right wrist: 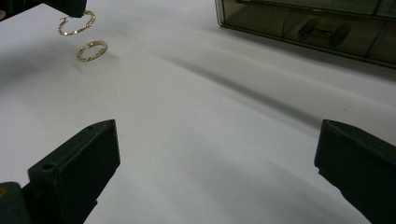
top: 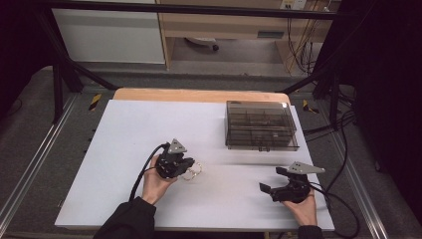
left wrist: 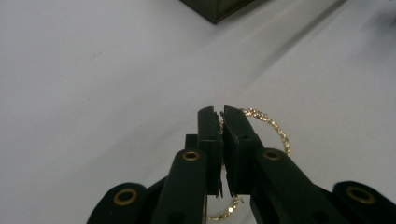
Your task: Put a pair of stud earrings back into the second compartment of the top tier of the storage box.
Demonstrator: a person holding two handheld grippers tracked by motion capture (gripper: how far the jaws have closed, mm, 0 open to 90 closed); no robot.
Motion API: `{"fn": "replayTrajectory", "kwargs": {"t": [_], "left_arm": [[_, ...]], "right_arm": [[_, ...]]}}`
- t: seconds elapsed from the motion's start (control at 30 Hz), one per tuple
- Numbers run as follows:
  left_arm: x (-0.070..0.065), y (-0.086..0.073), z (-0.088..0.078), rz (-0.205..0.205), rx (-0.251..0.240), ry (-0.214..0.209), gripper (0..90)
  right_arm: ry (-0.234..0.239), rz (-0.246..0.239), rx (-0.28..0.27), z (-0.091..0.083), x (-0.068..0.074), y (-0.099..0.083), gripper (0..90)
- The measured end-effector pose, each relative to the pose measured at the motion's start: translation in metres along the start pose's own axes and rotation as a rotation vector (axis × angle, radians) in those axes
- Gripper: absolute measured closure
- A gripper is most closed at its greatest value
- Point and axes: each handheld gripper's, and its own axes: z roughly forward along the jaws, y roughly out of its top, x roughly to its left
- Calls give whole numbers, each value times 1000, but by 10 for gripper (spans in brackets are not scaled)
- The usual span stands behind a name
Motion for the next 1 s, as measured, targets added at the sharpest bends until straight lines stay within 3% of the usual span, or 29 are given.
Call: {"fn": "replayTrajectory", "kwargs": {"t": [1.0], "left_arm": [[-37, 62, 8, 65, -47, -55, 854]], "right_arm": [[2, 1, -4, -1, 0, 0, 6]]}}
